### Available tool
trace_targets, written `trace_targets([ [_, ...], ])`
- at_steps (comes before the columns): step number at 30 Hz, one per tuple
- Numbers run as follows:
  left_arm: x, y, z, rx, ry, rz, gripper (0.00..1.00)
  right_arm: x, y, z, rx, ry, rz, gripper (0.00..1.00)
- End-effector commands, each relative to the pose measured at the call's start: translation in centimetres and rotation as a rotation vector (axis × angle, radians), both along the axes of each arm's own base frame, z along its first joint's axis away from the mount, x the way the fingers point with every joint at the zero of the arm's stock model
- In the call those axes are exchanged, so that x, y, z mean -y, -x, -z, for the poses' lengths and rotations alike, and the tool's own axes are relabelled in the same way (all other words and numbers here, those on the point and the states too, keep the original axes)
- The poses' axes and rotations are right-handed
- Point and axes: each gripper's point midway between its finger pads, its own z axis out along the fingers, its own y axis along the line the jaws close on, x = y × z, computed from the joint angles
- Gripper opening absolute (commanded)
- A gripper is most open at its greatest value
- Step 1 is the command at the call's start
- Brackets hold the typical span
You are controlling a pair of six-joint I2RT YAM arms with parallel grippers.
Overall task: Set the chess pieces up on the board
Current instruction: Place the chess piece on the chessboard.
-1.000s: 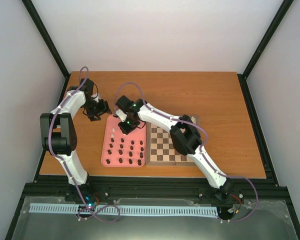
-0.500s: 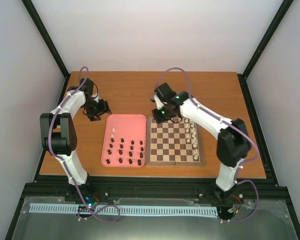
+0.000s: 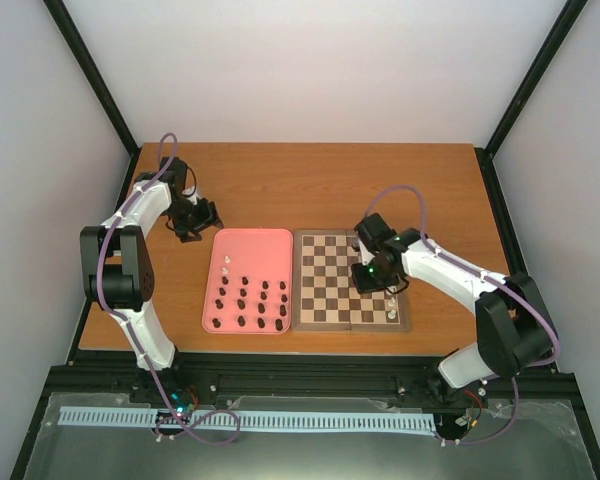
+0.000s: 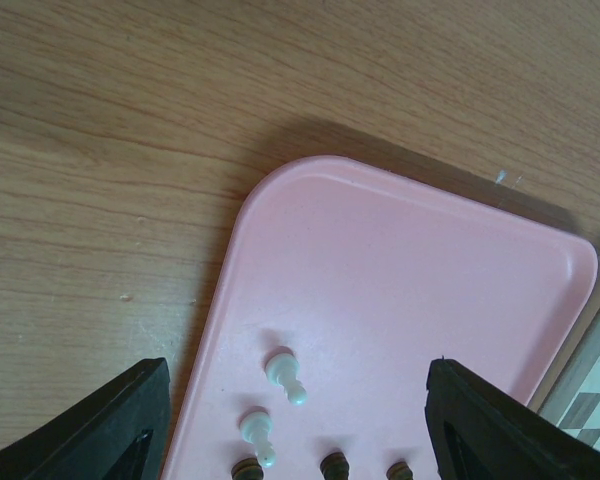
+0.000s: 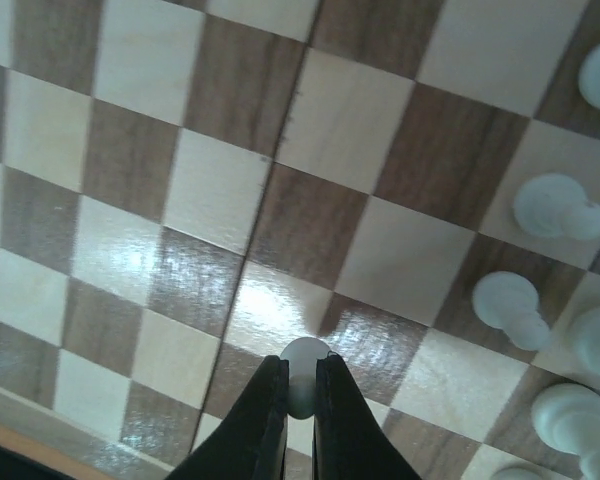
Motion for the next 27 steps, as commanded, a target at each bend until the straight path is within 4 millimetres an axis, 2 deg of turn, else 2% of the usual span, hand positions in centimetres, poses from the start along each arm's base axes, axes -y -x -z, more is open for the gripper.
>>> trace_targets([
  [1,0.3,-0.7,-0.7,0.031,0.003,0.014,0.79,1.1,-0.7,0.4,0.031,-0.012,0.066,0.03],
  [14,0.3,-0.8,-0.3,0.021,0.004,0.016,0.79,4.8,-0.8,1.3,0.027,0.049,0.157,0.03],
  [27,0.3,-0.7,-0.1,0.019,0.002,0.016,0.79,5.3,0.3,1.9,-0.006,0.049,0.156,0.03],
])
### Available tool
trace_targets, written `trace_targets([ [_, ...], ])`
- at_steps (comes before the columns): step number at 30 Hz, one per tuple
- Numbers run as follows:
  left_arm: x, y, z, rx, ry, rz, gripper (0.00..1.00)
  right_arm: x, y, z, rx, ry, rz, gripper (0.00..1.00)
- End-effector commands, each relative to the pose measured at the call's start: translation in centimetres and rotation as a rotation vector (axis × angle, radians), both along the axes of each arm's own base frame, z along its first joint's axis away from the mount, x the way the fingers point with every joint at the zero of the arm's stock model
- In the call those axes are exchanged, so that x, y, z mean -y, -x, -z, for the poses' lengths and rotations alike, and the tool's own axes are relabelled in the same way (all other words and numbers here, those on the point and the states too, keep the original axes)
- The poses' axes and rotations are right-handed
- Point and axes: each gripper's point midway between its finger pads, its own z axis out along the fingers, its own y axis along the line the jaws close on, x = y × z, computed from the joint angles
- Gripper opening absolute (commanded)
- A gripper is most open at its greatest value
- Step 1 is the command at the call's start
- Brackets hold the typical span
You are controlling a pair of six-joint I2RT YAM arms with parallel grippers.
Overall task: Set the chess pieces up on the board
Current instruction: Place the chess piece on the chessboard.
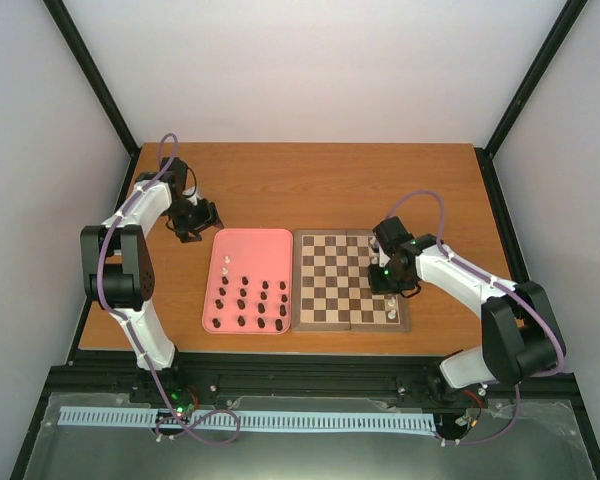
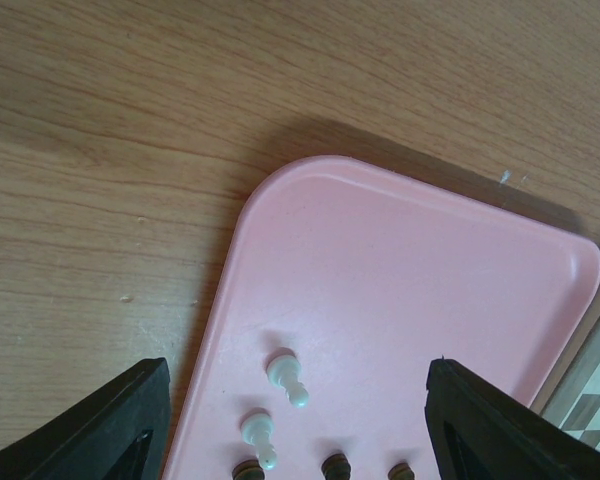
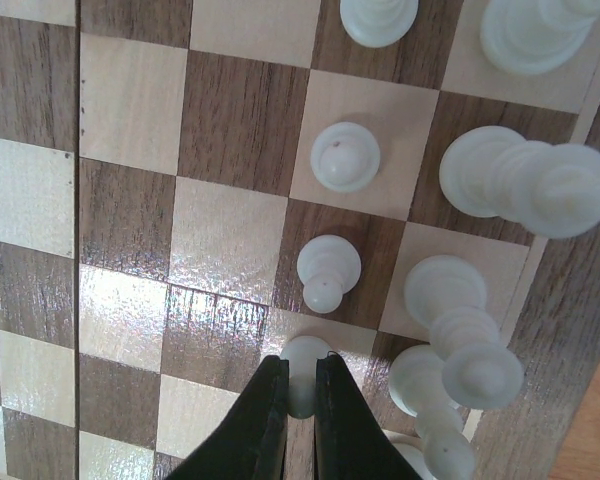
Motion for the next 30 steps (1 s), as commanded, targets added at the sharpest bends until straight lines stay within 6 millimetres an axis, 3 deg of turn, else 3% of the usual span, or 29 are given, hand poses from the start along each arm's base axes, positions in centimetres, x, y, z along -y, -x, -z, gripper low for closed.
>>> trace_targets([
  [1,0.2,-0.7,-0.3,0.024,0.001,0.013,0.79,0.7,0.6,0.3,-0.013,0.012,0.003,0.03],
  [13,0.2,-0.6,-0.3,0.023,0.003,0.014,0.79,0.9,1.1,0.6,-0.036,0.023,-0.008,0.07],
  [17,0.2,-0.7,-0.3,0.024,0.002,0.012,0.79,0.8,1.1,0.4,-0.031,0.017,-0.015,0.12],
  [25,0.2,-0.7,-0.4,0.027,0.001,0.012,0.79,0.1,0.5,-0.8,-0.006,-0.012,-0.035,0.14],
  [30,0.2,-0.7,-0.5,0.03,0.001,0.013,0.79,-0.6,0.1,-1.9,0.019,-0.053,-0.047,0.22],
])
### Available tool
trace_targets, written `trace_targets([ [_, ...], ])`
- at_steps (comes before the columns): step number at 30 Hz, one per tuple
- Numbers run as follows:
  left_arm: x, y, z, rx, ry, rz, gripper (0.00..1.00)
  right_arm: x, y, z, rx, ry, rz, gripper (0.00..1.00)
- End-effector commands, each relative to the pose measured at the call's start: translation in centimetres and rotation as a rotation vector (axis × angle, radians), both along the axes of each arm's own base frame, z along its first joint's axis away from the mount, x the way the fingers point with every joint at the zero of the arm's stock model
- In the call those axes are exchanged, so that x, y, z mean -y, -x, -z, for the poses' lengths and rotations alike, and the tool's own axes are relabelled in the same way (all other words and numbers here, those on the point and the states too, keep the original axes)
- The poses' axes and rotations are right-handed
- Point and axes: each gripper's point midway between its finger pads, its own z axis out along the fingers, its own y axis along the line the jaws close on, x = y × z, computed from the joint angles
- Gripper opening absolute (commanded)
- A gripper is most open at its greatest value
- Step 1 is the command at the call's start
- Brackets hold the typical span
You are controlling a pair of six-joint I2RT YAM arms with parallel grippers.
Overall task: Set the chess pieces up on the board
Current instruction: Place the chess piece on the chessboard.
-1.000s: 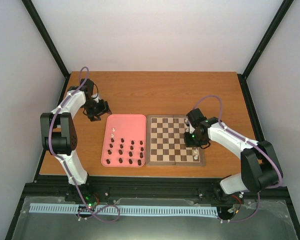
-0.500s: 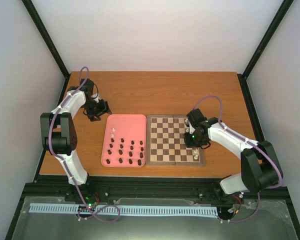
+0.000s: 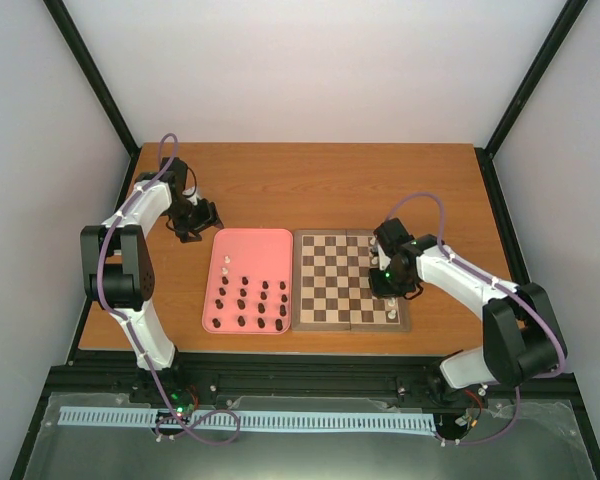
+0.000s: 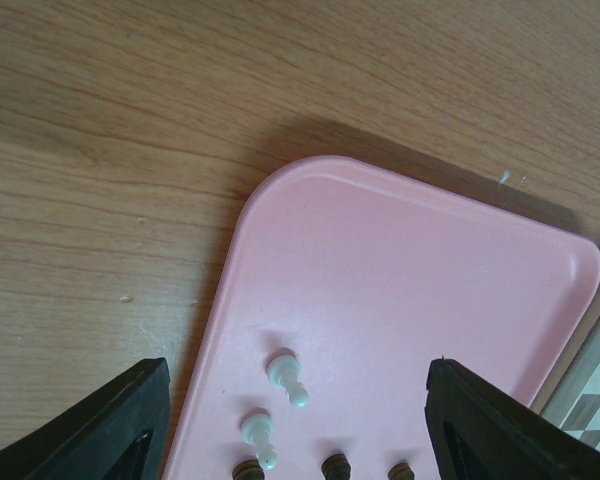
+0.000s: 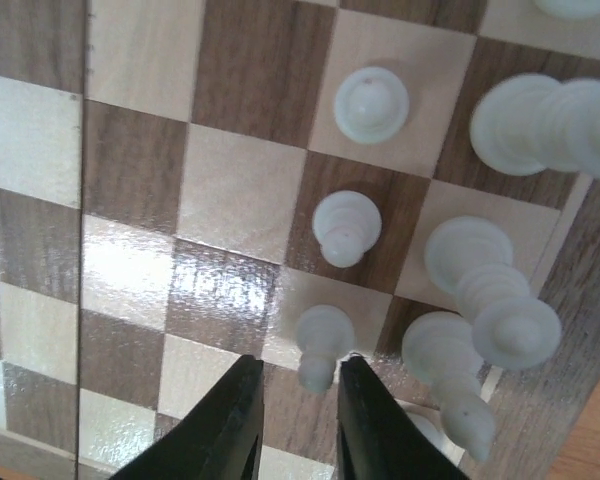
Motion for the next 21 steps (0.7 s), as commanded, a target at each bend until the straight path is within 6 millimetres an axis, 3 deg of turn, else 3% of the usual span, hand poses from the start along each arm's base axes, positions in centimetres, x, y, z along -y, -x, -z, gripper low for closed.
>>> trace_targets([
  [1,0.2,-0.7,-0.6,0.031,0.0,0.013,0.79,-0.9,-1.2,-2.4,0.068,-0.061,-0.01,0.24],
  [6,0.2,-0.7,-0.5,0.03,0.003,0.011,0.79,-1.5,-1.8,-4.1,0.096,-0.094,-0.022,0.31],
  [13,0.2,-0.8,-0.6,0.031,0.005,0.011,0.79,-3.4,-3.0,-7.0,0.14,-0.149,-0.06,0.33],
  [17,0.3,-0.8,-0.8,0.035,0.005,0.012,0.79,-6.9,-5.8,-9.0,0.179,-0.173,-0.13,0.41],
  [21,0.2,-0.7,-0.9,0.036,0.002,0.011,0.79,-12.4,-8.9,-10.2,0.234,-0.181,-0.251,0.47],
])
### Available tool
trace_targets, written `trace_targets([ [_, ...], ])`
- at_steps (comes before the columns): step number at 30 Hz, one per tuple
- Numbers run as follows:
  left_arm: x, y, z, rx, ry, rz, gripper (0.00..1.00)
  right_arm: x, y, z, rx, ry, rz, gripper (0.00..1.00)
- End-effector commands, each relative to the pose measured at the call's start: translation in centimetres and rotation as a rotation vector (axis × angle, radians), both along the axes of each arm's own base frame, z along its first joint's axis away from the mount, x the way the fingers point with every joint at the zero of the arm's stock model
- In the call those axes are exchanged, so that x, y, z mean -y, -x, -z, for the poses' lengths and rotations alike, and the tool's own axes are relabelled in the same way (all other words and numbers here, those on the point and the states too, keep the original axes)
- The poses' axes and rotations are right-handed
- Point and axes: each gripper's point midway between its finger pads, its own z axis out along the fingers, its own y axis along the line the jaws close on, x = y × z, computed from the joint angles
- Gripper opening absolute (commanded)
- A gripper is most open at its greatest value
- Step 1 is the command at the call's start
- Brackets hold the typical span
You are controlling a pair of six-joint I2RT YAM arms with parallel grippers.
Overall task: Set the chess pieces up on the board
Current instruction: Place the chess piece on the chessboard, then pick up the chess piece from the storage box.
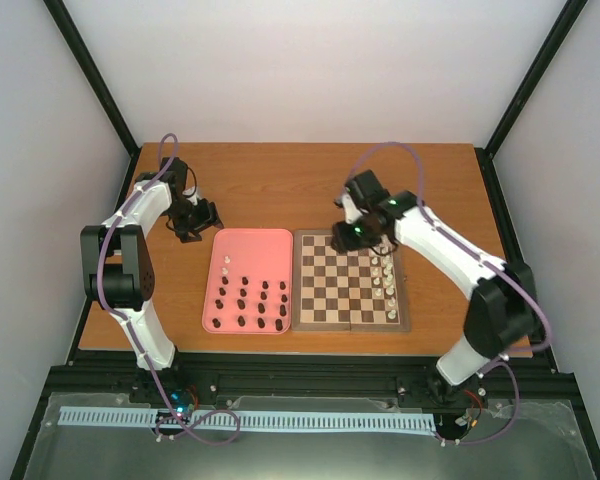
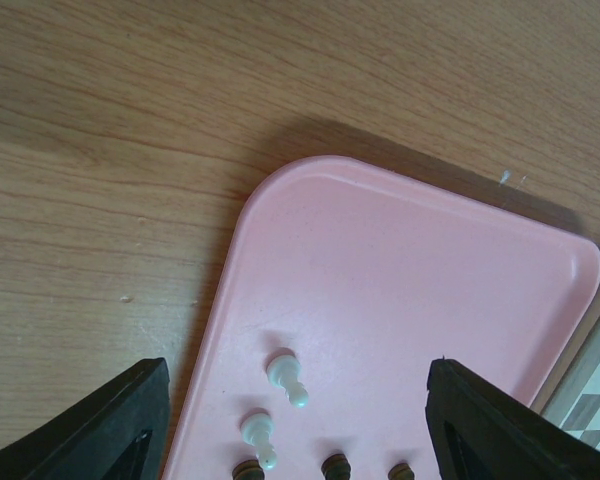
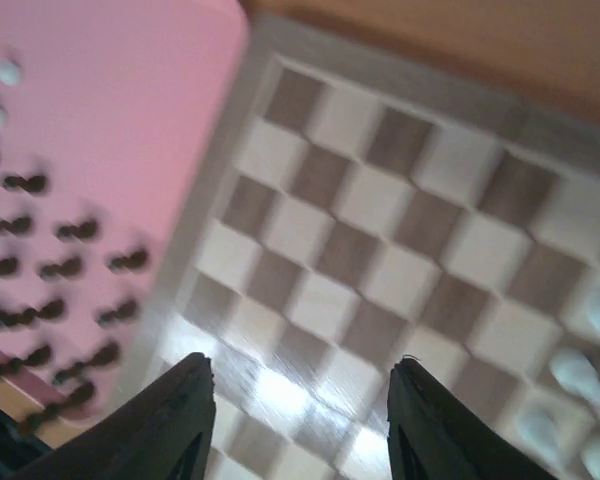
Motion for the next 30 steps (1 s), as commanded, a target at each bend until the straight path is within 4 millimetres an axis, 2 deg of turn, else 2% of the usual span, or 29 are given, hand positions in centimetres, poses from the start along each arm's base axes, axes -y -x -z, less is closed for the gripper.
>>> trace_targets([
  [1,0.2,-0.6,-0.8,0.034,0.001,0.01,0.8,-6.6,-3.0,-0.9,0.067,-0.02,-0.146,0.48],
  [5,0.0,-0.7,-1.0,0.037,-0.009,0.01,0.8,-14.0,-4.6,-1.5,0.112,-0.064,-0.283,0.53],
  [6,0.0,-0.6,-0.9,0.036,-0.009,0.01,0.8,-15.8,-4.9,-0.8,0.113,-0.069,-0.311,0.53],
  [8,0.0,-0.7,-0.9,0.035,-0.01,0.007,0.81,-18.9,-5.4,-0.8,0.126,-0.097,-0.363,0.54],
  [14,-1.0,-0.1,-0.2,-0.005,-0.065,-0.031,0.81,-25.7,-5.1,1.0,0.12,-0.166,-0.488,0.54],
  [17,-2.3,0.5,0.1,-0.028,-0.127,-0.08,0.83,-28.1,-4.6,1.2,0.114,-0.206,-0.525,0.54],
  [19,-3.2,0.9,0.2,-0.037,-0.163,-0.116,0.84,-28.9,-4.2,2.2,0.091,-0.218,-0.542,0.54],
  [25,-6.0,1.6,-0.4,-0.029,-0.154,-0.239,0.84,-30.5,-3.9,5.1,0.055,-0.219,-0.557,0.53],
  [30,-6.4,2.3,-0.8,-0.009,-0.145,-0.266,0.84,-31.6,-3.9,6.4,0.038,-0.229,-0.562,0.53],
])
